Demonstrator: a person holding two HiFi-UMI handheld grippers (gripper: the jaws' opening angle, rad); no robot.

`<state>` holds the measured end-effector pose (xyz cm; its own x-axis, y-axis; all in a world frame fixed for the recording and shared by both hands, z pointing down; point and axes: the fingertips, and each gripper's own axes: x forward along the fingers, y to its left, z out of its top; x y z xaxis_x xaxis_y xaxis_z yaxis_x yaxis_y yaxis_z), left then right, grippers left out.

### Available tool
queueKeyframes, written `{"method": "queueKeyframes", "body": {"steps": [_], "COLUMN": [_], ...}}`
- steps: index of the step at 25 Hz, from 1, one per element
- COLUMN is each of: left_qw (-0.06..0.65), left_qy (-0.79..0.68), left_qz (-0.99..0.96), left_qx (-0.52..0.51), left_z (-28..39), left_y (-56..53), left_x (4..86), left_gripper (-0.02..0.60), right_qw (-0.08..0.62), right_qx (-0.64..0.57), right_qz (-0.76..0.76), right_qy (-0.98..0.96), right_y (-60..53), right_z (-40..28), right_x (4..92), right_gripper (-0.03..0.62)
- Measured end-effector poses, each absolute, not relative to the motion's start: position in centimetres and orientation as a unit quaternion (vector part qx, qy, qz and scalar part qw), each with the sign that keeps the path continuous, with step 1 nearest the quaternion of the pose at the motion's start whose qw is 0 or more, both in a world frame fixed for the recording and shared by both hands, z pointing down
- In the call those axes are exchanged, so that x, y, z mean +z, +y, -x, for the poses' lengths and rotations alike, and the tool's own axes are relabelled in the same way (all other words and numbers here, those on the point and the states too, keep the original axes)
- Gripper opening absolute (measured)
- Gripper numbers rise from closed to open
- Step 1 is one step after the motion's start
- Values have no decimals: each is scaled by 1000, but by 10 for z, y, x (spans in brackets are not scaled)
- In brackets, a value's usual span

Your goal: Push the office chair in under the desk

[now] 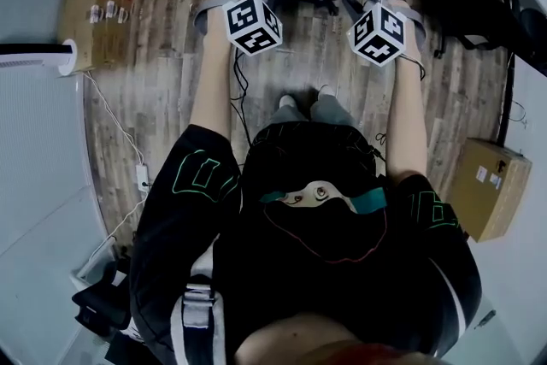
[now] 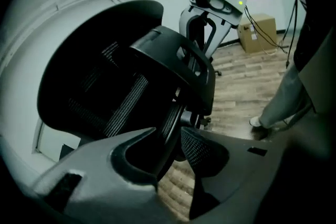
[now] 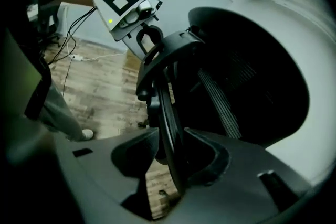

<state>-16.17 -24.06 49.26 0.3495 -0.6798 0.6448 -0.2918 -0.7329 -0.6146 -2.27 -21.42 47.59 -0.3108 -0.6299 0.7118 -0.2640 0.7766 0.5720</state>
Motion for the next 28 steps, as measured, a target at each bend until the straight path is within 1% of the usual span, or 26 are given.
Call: {"method": "queueKeyframes", "body": {"steps": [5, 8, 14, 18, 28], "left_qw": [238, 250, 233, 238, 244], "left_qy": [264, 241, 211, 213, 223], "left_qz": [786, 788, 795, 795, 780], "left_qx": [-505, -509, -518, -515, -531], "left_z": [157, 154, 154, 152, 149], "left_y": [-249, -250, -254, -258, -314], "left_x": [504, 510, 517, 519, 526], "left_gripper": [163, 163, 160, 160, 160], "right_qw": [546, 547, 555, 553, 551], "right_qx": [-196, -188, -154, -158, -153], "right_qz": [-265, -268, -259, -272, -287], "right_qy": [-771, -771, -776, -772, -769], "right_y": [-223, -226, -230, -234, -285], "right_z": [28, 29, 31, 30, 20], "right_x": [492, 499, 500, 503, 504], "right_gripper": [132, 138, 138, 143, 149]}}
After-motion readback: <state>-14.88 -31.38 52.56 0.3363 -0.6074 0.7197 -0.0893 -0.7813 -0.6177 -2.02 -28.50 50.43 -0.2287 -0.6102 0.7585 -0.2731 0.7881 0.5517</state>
